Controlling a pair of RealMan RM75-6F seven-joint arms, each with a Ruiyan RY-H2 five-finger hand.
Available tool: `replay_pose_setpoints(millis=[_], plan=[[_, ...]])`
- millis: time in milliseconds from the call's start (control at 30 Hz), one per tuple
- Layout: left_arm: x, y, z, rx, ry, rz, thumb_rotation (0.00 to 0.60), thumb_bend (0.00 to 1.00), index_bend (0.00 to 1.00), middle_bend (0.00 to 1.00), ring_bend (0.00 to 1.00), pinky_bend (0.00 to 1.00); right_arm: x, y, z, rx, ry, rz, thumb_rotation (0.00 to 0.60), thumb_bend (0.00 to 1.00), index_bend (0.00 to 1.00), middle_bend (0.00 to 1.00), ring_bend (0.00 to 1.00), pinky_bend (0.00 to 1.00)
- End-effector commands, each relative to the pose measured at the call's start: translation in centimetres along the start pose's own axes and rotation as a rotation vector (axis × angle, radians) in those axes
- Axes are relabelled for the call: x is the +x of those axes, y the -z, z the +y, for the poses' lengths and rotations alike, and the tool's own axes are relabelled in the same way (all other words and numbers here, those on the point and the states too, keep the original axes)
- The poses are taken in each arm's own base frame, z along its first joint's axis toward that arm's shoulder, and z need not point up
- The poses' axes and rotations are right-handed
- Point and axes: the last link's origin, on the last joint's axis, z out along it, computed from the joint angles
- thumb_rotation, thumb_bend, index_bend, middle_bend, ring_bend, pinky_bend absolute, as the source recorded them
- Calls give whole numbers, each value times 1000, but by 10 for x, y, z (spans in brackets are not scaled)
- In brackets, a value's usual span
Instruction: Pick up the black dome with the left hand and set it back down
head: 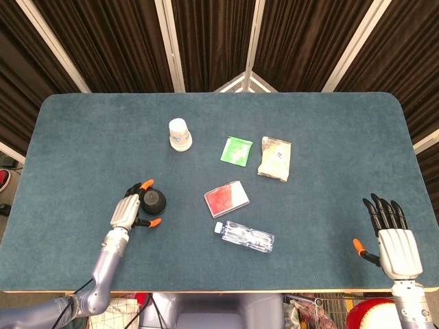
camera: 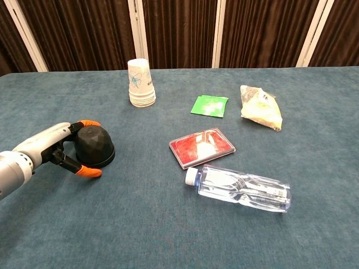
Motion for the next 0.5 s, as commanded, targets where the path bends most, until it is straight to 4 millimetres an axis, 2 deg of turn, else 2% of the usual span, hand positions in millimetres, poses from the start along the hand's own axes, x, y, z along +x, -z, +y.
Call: replay_pose_setpoints(millis=[33, 500], plan=[[0, 0, 0, -3, -1, 3, 600, 188, 110, 197, 0, 0, 0, 1, 0, 2, -1, -2, 600, 288, 68, 24, 68, 11], [-2, -1, 0, 2, -5, 9, 600, 383, 120, 317, 0, 0, -5, -5, -2, 5, -20, -25, 600, 288, 68, 24, 68, 11]])
